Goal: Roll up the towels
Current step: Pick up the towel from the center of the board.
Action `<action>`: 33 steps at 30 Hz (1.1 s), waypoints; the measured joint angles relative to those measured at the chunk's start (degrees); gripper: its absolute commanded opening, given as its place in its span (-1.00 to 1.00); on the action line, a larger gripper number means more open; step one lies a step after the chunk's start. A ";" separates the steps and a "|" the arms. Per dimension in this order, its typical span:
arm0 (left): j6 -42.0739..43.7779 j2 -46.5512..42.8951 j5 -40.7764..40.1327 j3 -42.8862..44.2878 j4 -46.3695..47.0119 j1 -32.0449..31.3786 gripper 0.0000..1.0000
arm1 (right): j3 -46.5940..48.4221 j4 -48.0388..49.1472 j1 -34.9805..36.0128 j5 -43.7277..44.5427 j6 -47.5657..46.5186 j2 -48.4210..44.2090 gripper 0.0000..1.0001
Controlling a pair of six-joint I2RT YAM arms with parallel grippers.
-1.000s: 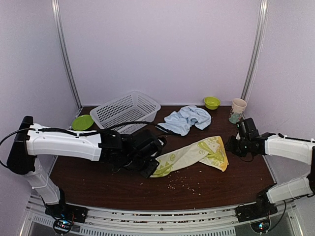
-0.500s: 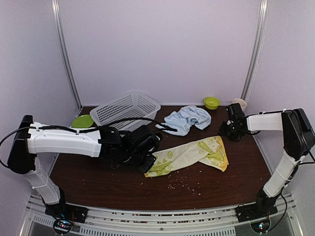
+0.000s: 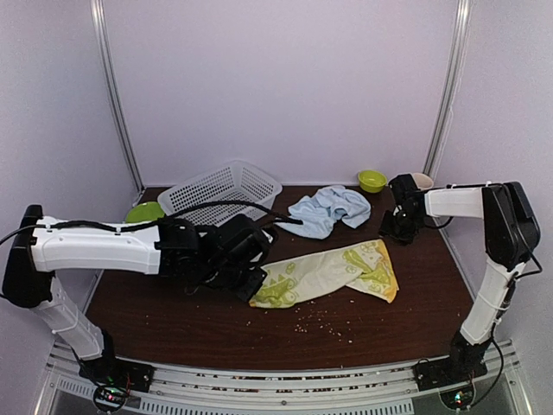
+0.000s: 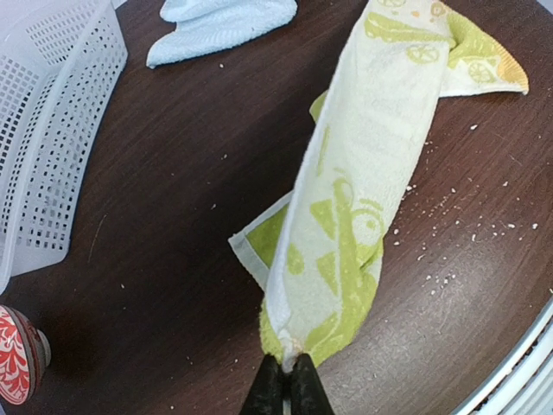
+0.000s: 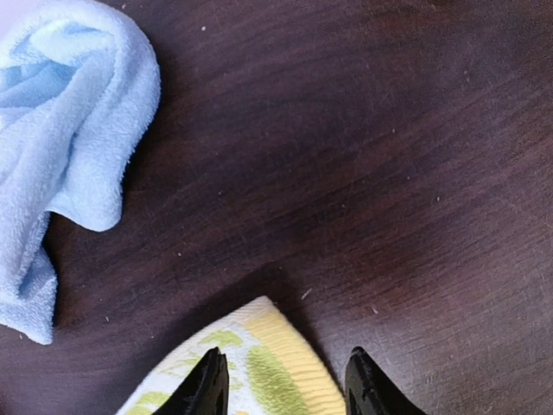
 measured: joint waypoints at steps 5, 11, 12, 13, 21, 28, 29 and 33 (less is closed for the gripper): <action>-0.85 -7.04 0.35 -4.81 -0.63 0.00 -1.00 | -2.14 -0.98 0.44 -0.61 1.55 -1.11 -0.07; -1.84 -11.63 1.90 -12.28 -2.10 0.00 -1.00 | -4.85 -1.33 3.67 -0.63 4.44 -2.84 -0.06; -1.97 -12.22 2.14 -13.18 -2.23 0.00 -1.00 | -4.87 -1.33 4.66 -0.63 4.94 -2.84 -0.06; -2.05 -12.68 2.32 -13.75 -2.36 0.00 -1.00 | -4.87 -1.29 5.46 -0.63 5.42 -2.84 -0.05; -2.34 -15.89 2.51 -15.41 -3.02 0.00 -1.00 | -2.51 -1.03 9.62 -0.31 8.33 -1.31 -0.01; -2.34 -15.93 2.51 -16.04 -2.99 0.00 -1.00 | 5.51 -3.98 10.10 0.50 8.50 4.48 -0.02; -2.34 -15.93 2.51 -16.04 -2.97 0.00 -1.00 | 6.12 -4.37 10.25 0.57 8.46 5.03 -0.02; -2.34 -16.06 2.51 -16.04 -2.97 0.00 -1.00 | 9.40 -7.26 11.26 0.70 8.04 7.54 -0.04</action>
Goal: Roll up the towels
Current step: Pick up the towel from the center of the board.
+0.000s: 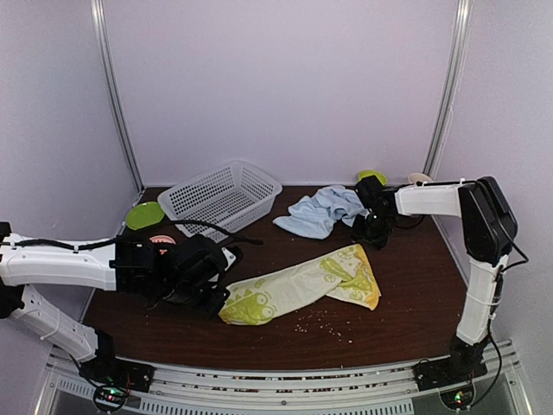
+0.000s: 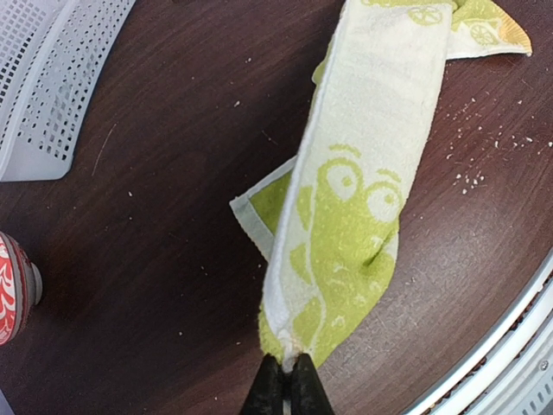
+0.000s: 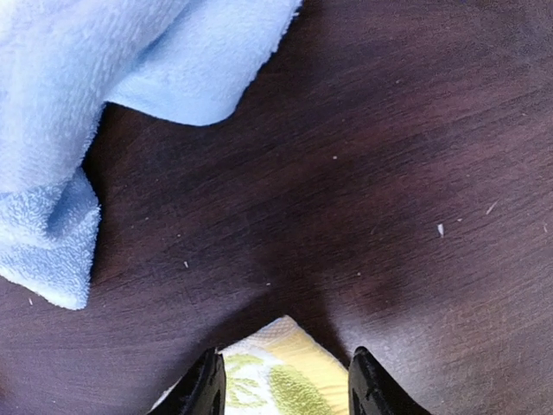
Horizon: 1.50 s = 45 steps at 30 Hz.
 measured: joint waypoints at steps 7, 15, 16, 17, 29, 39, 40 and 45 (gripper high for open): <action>0.02 -0.90 0.00 0.00 0.00 0.00 -1.00 | 3.85 -4.26 1.60 0.20 -1.25 3.89 -0.09; 0.02 -1.55 0.00 0.00 0.00 0.00 -1.00 | 4.81 -6.21 1.95 0.92 -1.42 5.14 0.00; 0.02 -1.60 0.00 0.00 0.00 0.00 -1.00 | 4.87 -6.40 1.95 1.31 -1.44 5.14 0.03; 0.02 -1.64 0.00 0.00 0.00 0.00 -1.00 | 4.92 -6.67 1.95 1.66 -1.44 5.14 0.05; 0.00 -1.68 0.00 0.00 0.00 0.00 -1.00 | 8.96 -8.22 1.05 2.89 -2.14 6.45 -0.07; 0.00 -1.84 -0.02 0.00 0.00 0.00 -1.00 | 9.53 -8.35 1.07 1.49 -2.54 8.61 -0.40; 0.02 -1.90 -0.02 0.00 0.00 0.00 -1.00 | 9.46 -8.31 1.07 1.46 -2.49 8.61 -0.44; 0.02 -2.19 -0.04 0.00 -0.02 0.00 -1.00 | 7.76 -6.84 1.07 1.49 -2.47 7.78 -0.40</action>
